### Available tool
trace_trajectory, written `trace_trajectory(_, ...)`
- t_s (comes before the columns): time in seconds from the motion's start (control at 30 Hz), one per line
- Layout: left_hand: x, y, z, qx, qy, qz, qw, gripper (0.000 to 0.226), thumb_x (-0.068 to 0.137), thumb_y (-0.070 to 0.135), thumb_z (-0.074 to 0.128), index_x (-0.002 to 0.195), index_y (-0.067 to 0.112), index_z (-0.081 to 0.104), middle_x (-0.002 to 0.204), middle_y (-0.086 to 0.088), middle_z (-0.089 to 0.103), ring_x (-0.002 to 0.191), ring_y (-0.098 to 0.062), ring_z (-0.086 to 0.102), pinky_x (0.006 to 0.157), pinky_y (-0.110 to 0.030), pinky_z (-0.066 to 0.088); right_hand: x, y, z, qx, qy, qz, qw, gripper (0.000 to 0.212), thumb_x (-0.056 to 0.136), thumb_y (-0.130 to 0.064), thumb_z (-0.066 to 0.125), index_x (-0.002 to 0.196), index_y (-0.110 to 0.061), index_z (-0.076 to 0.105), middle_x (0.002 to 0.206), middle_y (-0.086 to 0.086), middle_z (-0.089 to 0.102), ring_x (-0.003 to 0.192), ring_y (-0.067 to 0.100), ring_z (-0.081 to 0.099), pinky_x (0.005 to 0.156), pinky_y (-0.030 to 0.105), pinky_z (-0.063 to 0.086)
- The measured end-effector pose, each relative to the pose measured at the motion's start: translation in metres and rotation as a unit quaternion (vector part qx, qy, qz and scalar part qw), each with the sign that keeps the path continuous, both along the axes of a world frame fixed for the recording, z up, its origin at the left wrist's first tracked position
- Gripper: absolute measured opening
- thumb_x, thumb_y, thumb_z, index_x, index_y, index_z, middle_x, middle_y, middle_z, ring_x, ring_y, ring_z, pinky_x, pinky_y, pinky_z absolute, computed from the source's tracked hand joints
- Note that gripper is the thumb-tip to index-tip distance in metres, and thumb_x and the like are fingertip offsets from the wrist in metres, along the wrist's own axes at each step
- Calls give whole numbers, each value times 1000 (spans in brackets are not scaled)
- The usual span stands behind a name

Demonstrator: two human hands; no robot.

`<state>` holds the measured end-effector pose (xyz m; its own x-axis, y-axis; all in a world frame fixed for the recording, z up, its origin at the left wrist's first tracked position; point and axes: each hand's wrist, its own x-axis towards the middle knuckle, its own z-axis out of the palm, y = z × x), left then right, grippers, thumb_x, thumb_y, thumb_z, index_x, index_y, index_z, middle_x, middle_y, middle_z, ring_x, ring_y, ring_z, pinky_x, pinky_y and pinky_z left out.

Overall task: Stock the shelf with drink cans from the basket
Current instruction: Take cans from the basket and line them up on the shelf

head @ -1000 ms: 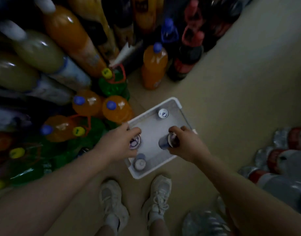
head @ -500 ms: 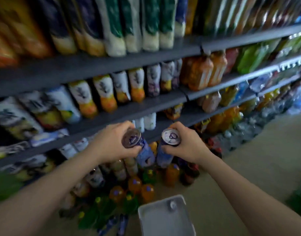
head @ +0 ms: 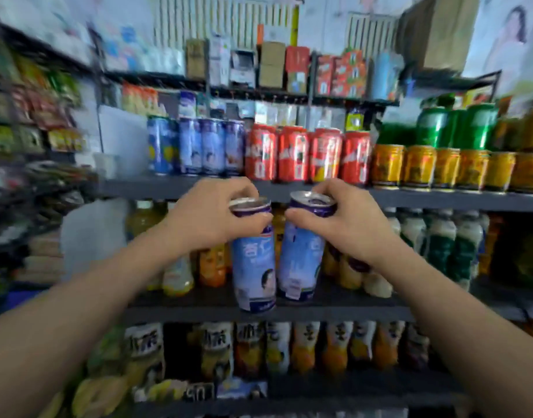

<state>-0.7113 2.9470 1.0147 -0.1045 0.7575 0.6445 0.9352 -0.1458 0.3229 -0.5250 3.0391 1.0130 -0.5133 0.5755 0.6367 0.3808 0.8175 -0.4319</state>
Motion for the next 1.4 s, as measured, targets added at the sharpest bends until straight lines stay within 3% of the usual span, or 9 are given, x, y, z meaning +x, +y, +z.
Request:
trace_trajectory(0.23, -118, 3, 109, 42, 72, 72, 994, 36, 72, 55, 64, 88, 22, 64, 68, 16, 52, 66, -8, 50, 57, -27, 37, -124, 16, 92, 39, 43, -71, 996, 56, 76, -57, 63, 84, -2, 58, 68, 7, 55, 60, 20, 49, 50, 30, 34)
trace_trajectory(0.37, -173, 33, 150, 33, 109, 102, 988, 55, 74, 61, 59, 89, 8, 67, 85, -11, 66, 77, -26, 58, 59, -29, 34, -177, 36, 128, 62, 51, -135, 987, 65, 77, -62, 58, 86, 2, 59, 86, 23, 65, 69, 28, 53, 61, 34, 41)
trace_trajectory(0.57, -215, 92, 139, -46, 124, 128, 983, 45, 76, 62, 55, 98, 24, 62, 97, -3, 55, 90, -21, 55, 69, -31, 42, -233, 69, 131, 50, -90, -229, 968, 79, 80, -61, 58, 131, -4, 37, 112, 15, 62, 99, 33, 60, 70, 34, 45)
trace_trajectory(0.7, -228, 117, 127, -33, 44, 64, 996, 46, 83, 56, 55, 87, 10, 58, 80, -4, 56, 75, -22, 53, 59, -29, 36, -252, 88, 130, 62, -138, -250, 956, 67, 84, -61, 50, 123, -7, 41, 107, 15, 63, 97, 33, 60, 68, 35, 45)
trace_trajectory(0.83, -232, 128, 123, -48, 41, 1, 998, 38, 89, 45, 54, 114, 16, 54, 102, -7, 60, 68, -14, 51, 56, -22, 37, -260, 90, 137, 215, -242, -266, 908, 55, 88, -58, 44, 114, -10, 54, 119, 12, 57, 117, 31, 48, 94, 44, 41)
trace_trajectory(0.9, -233, 130, 123, -27, 86, -8, 996, 34, 91, 38, 55, 117, 16, 55, 112, -7, 54, 77, -14, 48, 63, -22, 37, -252, 94, 146, 206, -267, -213, 917, 47, 92, -49, 44, 110, -9, 60, 121, 11, 59, 115, 30, 51, 103, 45, 39)
trace_trajectory(1.07, -227, 129, 126, 15, 160, 6, 987, 36, 89, 30, 59, 120, 11, 60, 113, -8, 56, 85, -15, 46, 80, -27, 39, -231, 114, 153, 126, -234, -103, 958, 34, 87, -2, 53, 118, -14, 62, 122, 6, 64, 111, 22, 57, 97, 31, 43)
trace_trajectory(1.27, -213, 128, 137, -15, 278, 75, 957, 41, 86, 37, 62, 119, 16, 53, 118, -6, 58, 108, -26, 55, 86, -38, 48, -246, 118, 161, 143, -220, -103, 959, 19, 87, -16, 63, 104, -6, 63, 92, 3, 58, 86, 16, 51, 67, 24, 37)
trace_trajectory(1.4, -201, 133, 136, -1, 339, 136, 931, 37, 87, 34, 62, 113, 10, 50, 112, -9, 59, 102, -29, 58, 69, -36, 43, -259, 119, 165, 140, -237, -127, 953, 21, 86, -18, 65, 103, -6, 62, 101, 7, 64, 86, 17, 50, 73, 25, 36)
